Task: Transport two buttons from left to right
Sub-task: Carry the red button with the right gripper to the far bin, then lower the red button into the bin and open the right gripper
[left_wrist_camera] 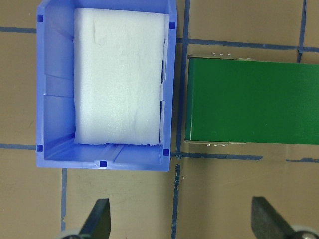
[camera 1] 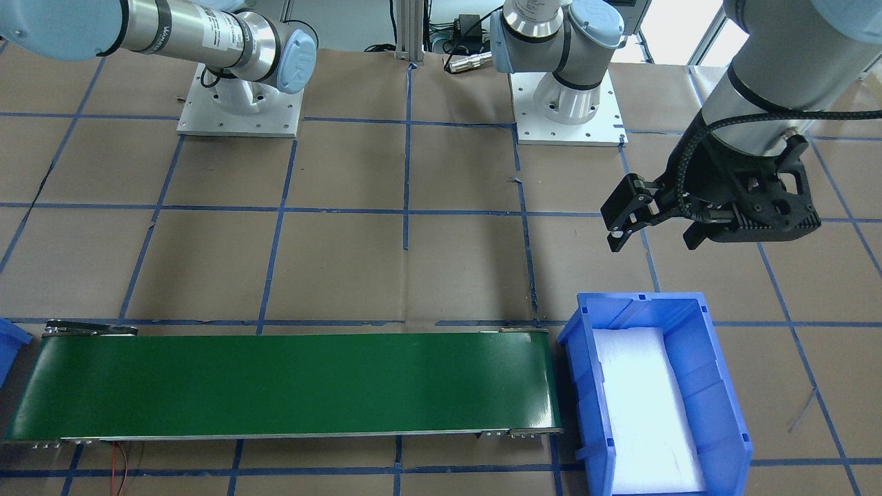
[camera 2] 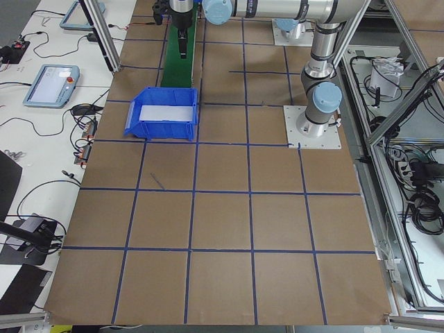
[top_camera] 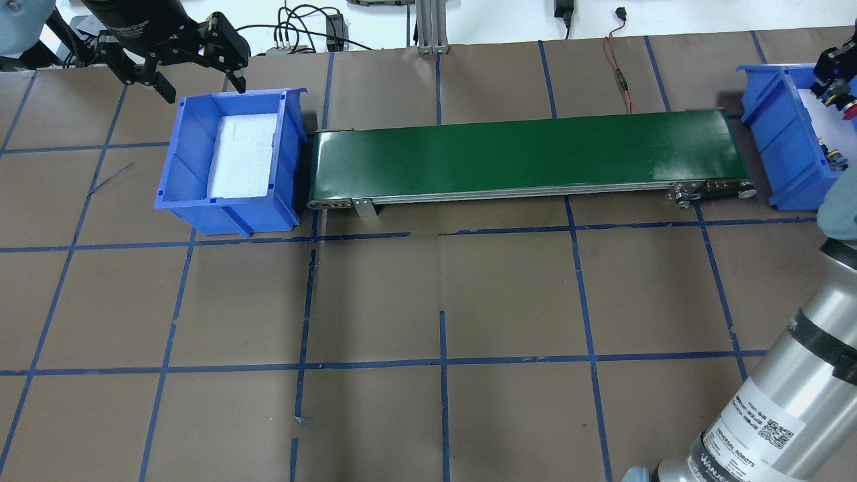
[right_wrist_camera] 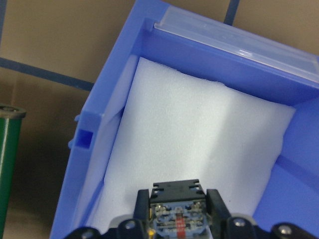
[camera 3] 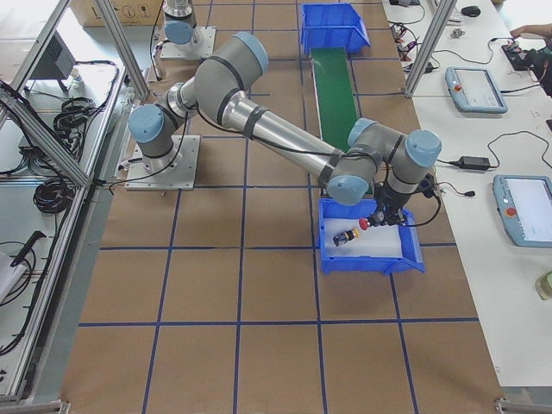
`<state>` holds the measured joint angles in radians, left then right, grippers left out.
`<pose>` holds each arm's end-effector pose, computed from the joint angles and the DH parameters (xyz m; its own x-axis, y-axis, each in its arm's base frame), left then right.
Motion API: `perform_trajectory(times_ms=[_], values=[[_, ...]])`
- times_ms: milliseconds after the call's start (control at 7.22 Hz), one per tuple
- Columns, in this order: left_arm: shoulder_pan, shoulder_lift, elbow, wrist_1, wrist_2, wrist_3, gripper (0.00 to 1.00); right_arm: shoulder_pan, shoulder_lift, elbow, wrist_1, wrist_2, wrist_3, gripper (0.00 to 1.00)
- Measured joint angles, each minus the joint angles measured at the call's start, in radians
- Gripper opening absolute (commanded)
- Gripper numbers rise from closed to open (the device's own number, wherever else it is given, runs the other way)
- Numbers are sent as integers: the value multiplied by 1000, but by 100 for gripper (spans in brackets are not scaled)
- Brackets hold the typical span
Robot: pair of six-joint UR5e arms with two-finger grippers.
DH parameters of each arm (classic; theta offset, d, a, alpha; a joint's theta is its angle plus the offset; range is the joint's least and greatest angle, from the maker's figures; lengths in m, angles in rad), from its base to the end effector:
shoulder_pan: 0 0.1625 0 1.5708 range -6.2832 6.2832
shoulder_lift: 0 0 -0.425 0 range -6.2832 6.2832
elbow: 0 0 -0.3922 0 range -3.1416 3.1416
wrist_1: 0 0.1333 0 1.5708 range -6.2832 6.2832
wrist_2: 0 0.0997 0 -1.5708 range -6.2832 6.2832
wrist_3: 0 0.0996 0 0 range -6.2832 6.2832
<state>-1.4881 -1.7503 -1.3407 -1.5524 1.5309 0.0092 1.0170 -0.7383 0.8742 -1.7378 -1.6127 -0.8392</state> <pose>-0.0894 -0.5833 0.5081 -0.9967 -0.0706 0.0392 -0.0732 0.9949 -0.0693 -0.3139 -0.7532 0.2990 -0.9584 -0.2808 0.0511 -0.2806 0.9598 0.0104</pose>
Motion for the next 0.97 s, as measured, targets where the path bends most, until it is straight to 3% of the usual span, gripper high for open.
perform_trajectory(times_ms=[831, 970], values=[[0, 0, 0, 0, 0, 0, 100, -12, 109, -77, -52, 17, -21, 11], [0, 0, 0, 0, 0, 0, 100, -16, 116, -81, -52, 23, -23, 32]])
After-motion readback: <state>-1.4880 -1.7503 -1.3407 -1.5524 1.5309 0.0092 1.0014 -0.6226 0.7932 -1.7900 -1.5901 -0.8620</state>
